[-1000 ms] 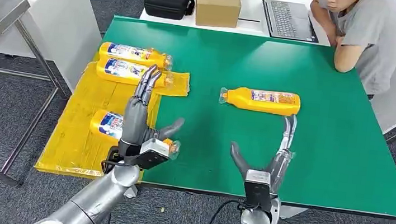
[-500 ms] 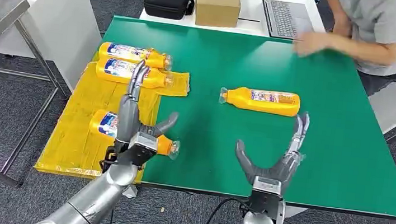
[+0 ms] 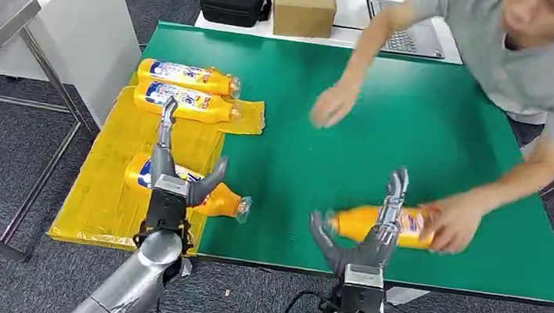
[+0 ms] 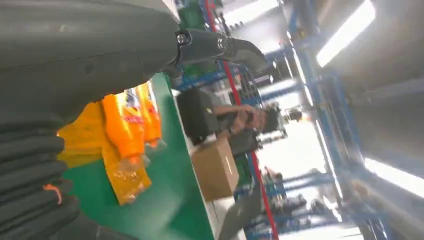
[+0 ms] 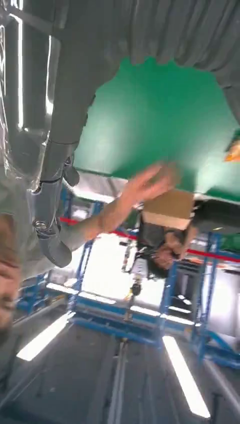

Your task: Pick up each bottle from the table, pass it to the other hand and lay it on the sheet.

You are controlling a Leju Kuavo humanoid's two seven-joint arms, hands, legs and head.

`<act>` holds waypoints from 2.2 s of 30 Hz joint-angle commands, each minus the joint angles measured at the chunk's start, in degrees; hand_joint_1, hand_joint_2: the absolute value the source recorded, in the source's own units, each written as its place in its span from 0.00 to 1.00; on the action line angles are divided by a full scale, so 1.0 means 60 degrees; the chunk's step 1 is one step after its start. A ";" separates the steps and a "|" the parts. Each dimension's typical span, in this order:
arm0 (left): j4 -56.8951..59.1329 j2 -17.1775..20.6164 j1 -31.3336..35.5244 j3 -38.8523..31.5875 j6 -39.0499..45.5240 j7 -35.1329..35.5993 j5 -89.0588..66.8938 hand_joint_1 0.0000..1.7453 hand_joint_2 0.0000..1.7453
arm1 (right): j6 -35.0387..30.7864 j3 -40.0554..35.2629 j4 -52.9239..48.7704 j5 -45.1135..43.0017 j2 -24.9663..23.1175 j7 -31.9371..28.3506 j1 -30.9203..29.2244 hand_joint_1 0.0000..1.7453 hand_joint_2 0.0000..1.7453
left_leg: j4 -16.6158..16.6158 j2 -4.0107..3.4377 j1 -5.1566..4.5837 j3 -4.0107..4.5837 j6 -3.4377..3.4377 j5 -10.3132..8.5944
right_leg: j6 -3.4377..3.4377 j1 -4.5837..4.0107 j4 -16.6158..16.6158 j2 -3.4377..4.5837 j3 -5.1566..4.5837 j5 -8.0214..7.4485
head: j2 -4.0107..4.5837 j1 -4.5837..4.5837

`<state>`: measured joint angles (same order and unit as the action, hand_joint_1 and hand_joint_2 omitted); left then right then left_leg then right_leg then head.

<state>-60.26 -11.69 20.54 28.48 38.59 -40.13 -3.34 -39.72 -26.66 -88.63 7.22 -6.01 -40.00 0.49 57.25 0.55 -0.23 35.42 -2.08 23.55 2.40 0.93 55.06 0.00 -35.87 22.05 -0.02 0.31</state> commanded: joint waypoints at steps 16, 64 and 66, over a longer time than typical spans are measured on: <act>-0.1038 -0.0059 -0.0862 0.0000 -0.1220 0.0022 0.0475 0.00 1.00 | -0.0047 0.0601 0.1263 0.2368 -0.1436 0.0000 0.0849 0.00 0.00 | -0.0012 0.0007 0.0000 -0.0031 0.0013 0.0009 | -0.0011 0.0000 -0.0006 -0.0010 0.0025 0.0016 | 0.0000 0.0000; -0.0721 0.0360 -0.0108 0.0426 -0.0806 0.0022 -0.0211 0.00 1.00 | 0.0046 -0.0801 0.0906 0.0749 0.1520 0.0000 0.0824 0.00 1.00 | -0.0009 -0.0005 0.0004 -0.0060 0.0018 0.0027 | -0.0013 -0.0006 -0.0012 0.0001 0.0055 0.0023 | 0.0000 0.0004; -0.0721 0.0360 -0.0108 0.0426 -0.0806 0.0022 -0.0211 0.00 1.00 | 0.0046 -0.0801 0.0906 0.0749 0.1520 0.0000 0.0824 0.00 1.00 | -0.0008 -0.0001 -0.0003 -0.0026 0.0011 0.0013 | -0.0007 0.0002 -0.0008 -0.0001 0.0021 0.0010 | 0.0000 0.0000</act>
<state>-66.69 -11.71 18.07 30.82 33.27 -40.17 -4.37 -39.06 -34.12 -84.56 11.21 0.50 -40.00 5.51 57.26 0.56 -0.25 35.46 -2.08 23.58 2.40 0.95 55.05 0.00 -35.92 22.06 -0.02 0.31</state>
